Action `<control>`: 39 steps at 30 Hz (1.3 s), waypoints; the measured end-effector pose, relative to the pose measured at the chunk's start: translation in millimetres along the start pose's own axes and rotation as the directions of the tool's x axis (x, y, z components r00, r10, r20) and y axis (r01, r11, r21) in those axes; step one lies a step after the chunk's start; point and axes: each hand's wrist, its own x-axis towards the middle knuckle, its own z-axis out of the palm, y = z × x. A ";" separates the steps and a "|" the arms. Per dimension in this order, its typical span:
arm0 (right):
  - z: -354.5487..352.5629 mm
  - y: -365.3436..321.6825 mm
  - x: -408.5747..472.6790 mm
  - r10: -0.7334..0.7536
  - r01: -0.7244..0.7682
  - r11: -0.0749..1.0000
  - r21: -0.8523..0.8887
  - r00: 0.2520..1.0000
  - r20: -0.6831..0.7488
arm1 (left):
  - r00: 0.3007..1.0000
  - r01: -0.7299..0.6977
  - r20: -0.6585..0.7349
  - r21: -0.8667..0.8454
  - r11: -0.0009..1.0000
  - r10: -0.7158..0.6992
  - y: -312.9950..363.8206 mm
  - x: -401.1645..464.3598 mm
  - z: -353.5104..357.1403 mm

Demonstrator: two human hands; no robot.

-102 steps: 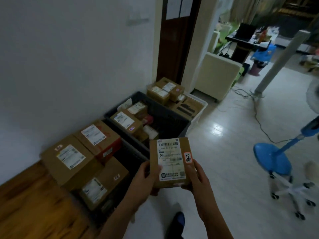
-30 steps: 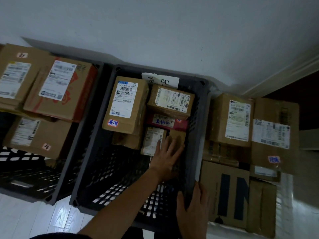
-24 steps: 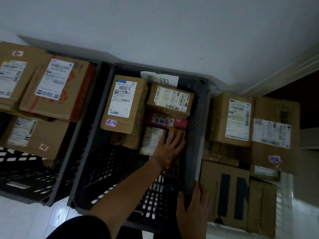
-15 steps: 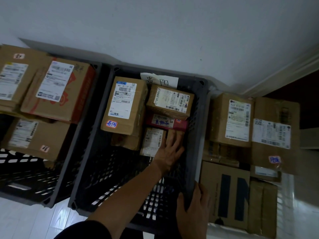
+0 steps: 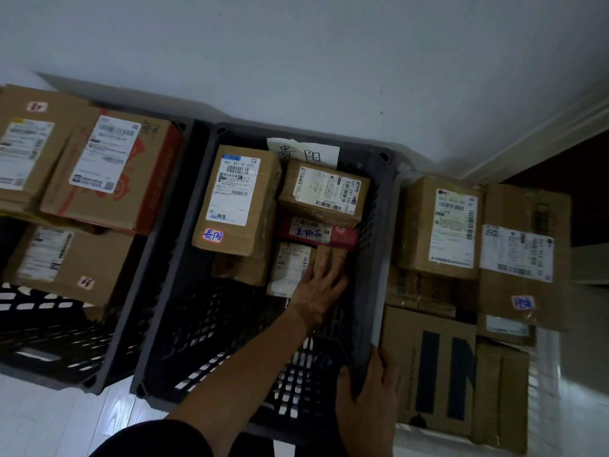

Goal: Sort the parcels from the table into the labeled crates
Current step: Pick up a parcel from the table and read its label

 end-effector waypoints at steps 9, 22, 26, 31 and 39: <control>5.7 1.5 -0.4 -0.029 0.029 0.999 -0.035 0.999 -0.015 | 0.977 0.036 -0.174 -0.440 0.897 -0.124 -1.2 -18.4 -19.9; 6.2 -0.9 2.0 -0.061 0.059 0.995 -0.079 0.998 -0.026 | 0.664 -0.004 -0.313 -0.910 0.415 -0.679 -37.4 -62.7 -54.4; 5.6 1.8 1.1 -0.015 0.014 0.998 -0.062 1.000 -0.016 | 0.664 0.067 -0.342 -0.858 0.509 -0.665 -30.9 -66.0 -27.5; 4.1 -1.2 1.6 0.005 -0.003 0.999 -0.041 0.999 0.038 | 0.806 0.350 -0.220 -0.571 0.743 -0.549 -31.1 -56.7 -14.4; -19.9 -35.4 -6.0 -0.410 0.424 0.906 -0.004 0.874 -0.260 | 0.927 0.307 -0.158 -0.206 0.929 -0.341 -13.0 -62.7 -17.3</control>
